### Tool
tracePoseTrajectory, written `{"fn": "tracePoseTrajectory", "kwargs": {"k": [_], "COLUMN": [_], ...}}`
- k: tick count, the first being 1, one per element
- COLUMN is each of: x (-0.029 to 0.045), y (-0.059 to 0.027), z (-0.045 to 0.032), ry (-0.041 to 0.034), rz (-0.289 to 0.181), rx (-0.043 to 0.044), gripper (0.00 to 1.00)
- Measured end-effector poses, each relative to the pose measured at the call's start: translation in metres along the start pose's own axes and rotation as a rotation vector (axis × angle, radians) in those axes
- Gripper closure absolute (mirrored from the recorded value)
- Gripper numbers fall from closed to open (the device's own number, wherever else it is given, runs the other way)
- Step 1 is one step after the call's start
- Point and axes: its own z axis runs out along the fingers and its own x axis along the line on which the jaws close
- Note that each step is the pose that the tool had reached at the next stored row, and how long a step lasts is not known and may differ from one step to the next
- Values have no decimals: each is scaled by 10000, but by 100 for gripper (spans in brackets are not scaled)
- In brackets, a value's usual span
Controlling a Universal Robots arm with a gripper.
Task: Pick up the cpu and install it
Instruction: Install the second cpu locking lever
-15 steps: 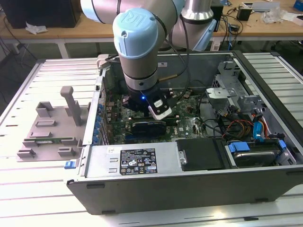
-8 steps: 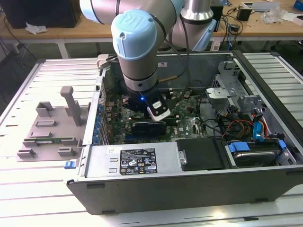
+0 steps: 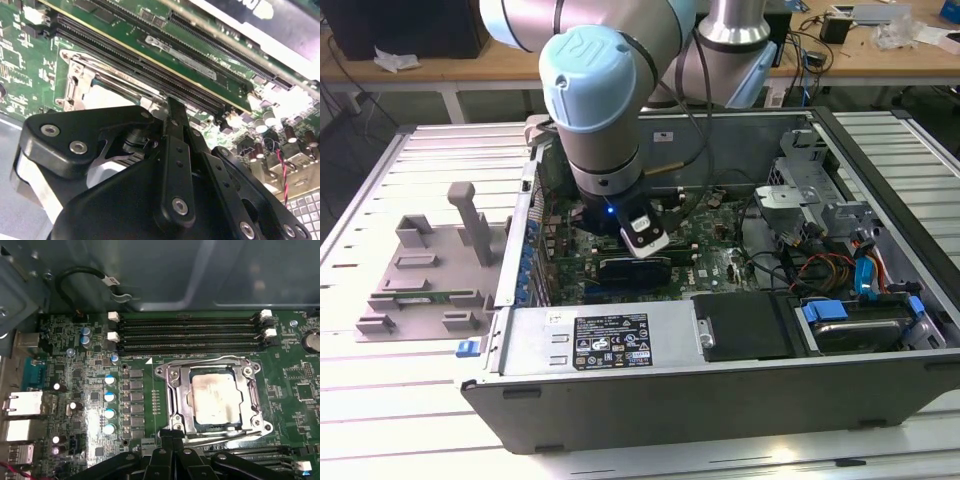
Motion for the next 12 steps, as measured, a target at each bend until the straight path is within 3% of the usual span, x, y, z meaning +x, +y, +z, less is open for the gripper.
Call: {"fn": "tracePoseTrajectory", "kwargs": {"k": [4, 6, 12], "x": [43, 51, 69], "y": [-6, -9, -20], "z": [7, 19, 47], "ry": [-92, -108, -140], "rz": [9, 28, 104], "rx": [-204, -256, -299], "gripper": [89, 89, 89]}}
